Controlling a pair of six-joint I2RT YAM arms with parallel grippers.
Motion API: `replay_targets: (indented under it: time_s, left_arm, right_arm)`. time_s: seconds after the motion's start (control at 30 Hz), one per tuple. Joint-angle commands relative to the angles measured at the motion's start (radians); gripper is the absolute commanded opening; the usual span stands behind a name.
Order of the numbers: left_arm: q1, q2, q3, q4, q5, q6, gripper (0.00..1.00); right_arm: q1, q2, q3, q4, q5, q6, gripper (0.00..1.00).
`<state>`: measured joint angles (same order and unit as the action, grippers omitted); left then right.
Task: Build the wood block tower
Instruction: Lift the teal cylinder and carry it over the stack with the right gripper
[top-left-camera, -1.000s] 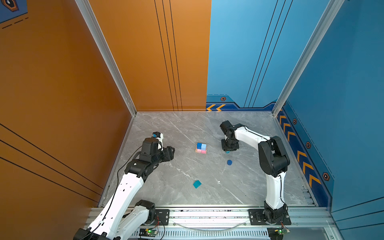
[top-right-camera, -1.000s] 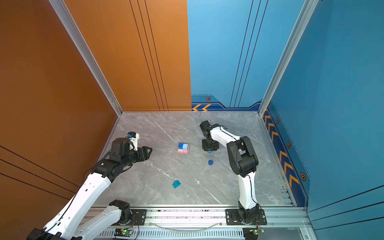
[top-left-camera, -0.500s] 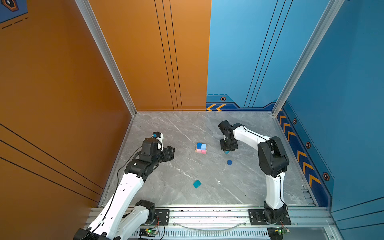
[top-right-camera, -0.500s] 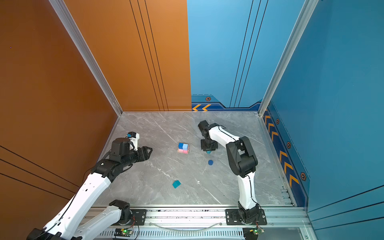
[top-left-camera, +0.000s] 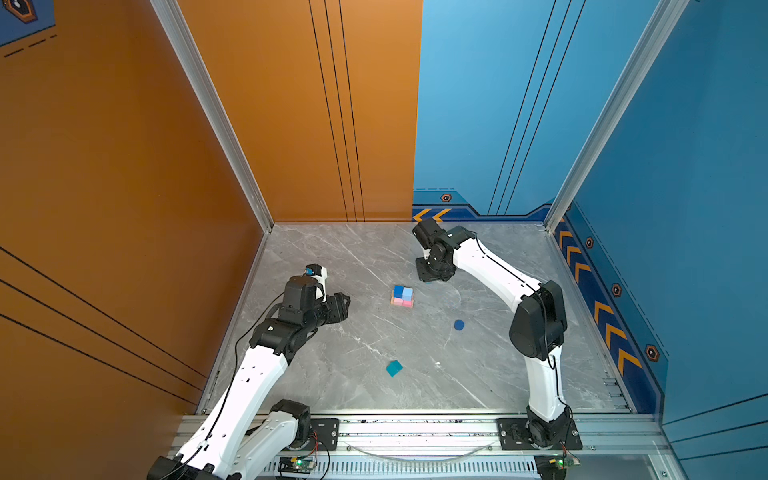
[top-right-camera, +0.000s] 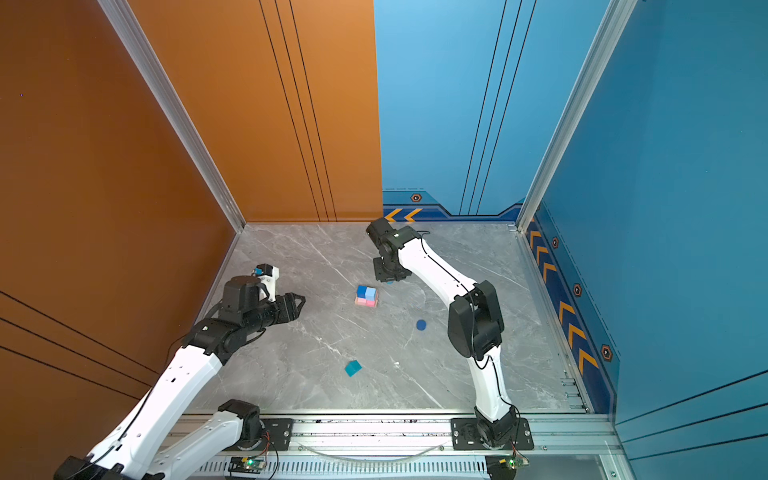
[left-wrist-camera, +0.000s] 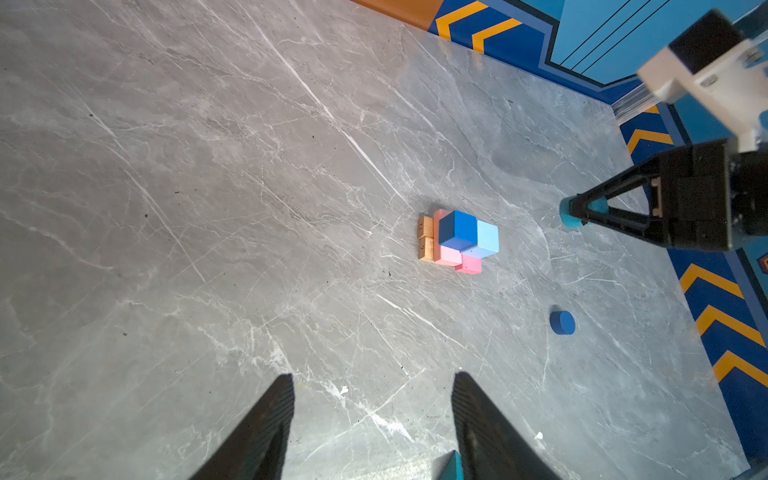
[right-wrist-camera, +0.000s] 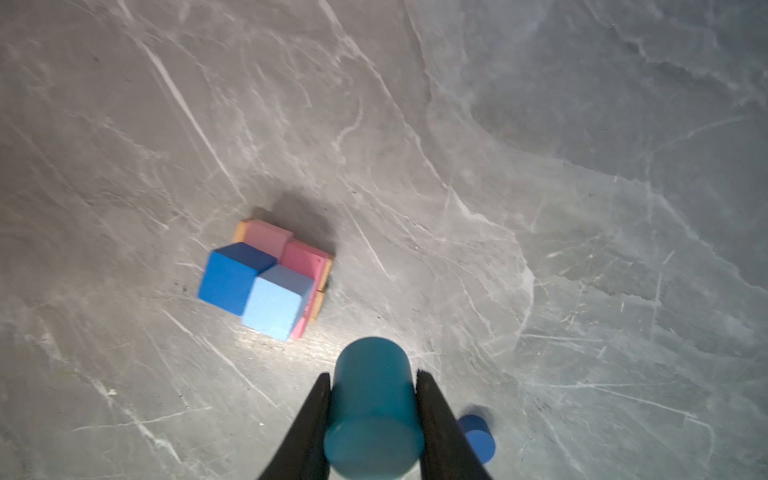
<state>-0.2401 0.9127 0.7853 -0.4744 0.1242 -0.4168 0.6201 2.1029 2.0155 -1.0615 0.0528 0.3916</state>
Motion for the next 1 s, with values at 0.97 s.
replay_targets:
  time_s: [0.97]
  left_arm:
    - [0.018, -0.005, -0.029, 0.04, 0.036, -0.01, 0.63]
  right_arm:
    - [0.115, 0.295, 0.389, -0.215, -0.016, -0.027, 0.33]
